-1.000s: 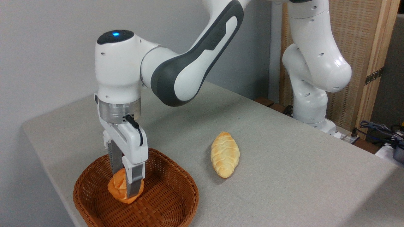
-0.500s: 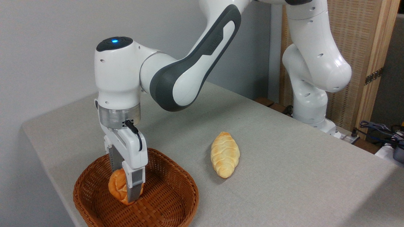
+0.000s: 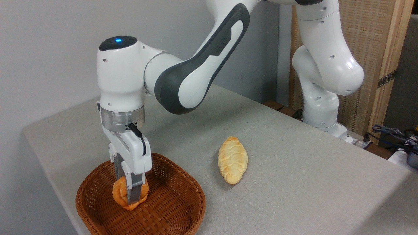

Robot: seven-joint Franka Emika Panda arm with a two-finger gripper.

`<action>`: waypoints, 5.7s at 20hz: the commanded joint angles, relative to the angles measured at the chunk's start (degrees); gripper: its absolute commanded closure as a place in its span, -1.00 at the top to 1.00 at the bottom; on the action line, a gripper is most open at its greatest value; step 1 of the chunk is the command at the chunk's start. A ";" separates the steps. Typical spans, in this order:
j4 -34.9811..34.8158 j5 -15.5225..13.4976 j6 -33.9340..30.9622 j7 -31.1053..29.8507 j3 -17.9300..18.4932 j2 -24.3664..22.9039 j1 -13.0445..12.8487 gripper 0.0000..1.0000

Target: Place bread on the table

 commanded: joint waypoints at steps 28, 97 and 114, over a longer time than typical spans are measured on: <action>-0.08 -0.13 -18.24 -0.90 2.40 -12.82 0.43 1.00; 0.01 1.89 -6.88 -1.86 -1.65 -7.97 -0.18 -0.19; -10.43 1.98 -30.71 -6.53 -1.73 -19.76 -3.34 0.21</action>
